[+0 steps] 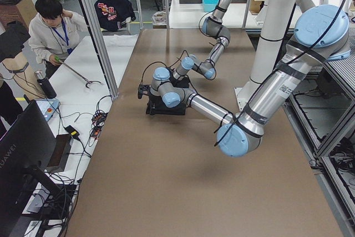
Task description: Fold clothes
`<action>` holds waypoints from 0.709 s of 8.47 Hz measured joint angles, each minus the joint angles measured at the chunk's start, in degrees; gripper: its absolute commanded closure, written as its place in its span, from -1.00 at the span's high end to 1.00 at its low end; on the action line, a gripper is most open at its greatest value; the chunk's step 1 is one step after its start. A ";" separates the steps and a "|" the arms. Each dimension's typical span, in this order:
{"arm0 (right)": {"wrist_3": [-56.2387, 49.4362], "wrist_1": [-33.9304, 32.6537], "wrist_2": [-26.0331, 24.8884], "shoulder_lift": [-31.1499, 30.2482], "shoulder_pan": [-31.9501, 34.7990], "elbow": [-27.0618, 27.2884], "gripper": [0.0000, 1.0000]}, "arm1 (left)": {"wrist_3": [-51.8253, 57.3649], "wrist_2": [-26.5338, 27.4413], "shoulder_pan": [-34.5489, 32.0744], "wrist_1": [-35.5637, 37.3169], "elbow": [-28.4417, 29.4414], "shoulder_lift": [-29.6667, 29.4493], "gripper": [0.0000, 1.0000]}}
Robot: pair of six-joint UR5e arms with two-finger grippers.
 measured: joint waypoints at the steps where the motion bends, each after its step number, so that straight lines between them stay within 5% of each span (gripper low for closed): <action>1: -1.11 1.51 -1.84 1.26 1.40 -2.94 -1.00 | 0.01 -0.46 -0.32 0.07 -1.46 1.20 1.00; 4: -2.01 2.73 -8.99 4.57 7.38 -7.36 -0.89 | -0.01 -1.26 -0.69 0.13 -3.58 2.80 1.00; 5: -1.68 2.85 -13.12 5.28 9.13 -8.15 0.14 | -0.01 -1.22 -0.69 0.14 -4.36 3.35 1.00; 6: -0.50 2.90 -16.44 5.40 10.10 -8.19 0.87 | 0.00 -1.23 -0.67 0.19 -5.70 4.50 1.00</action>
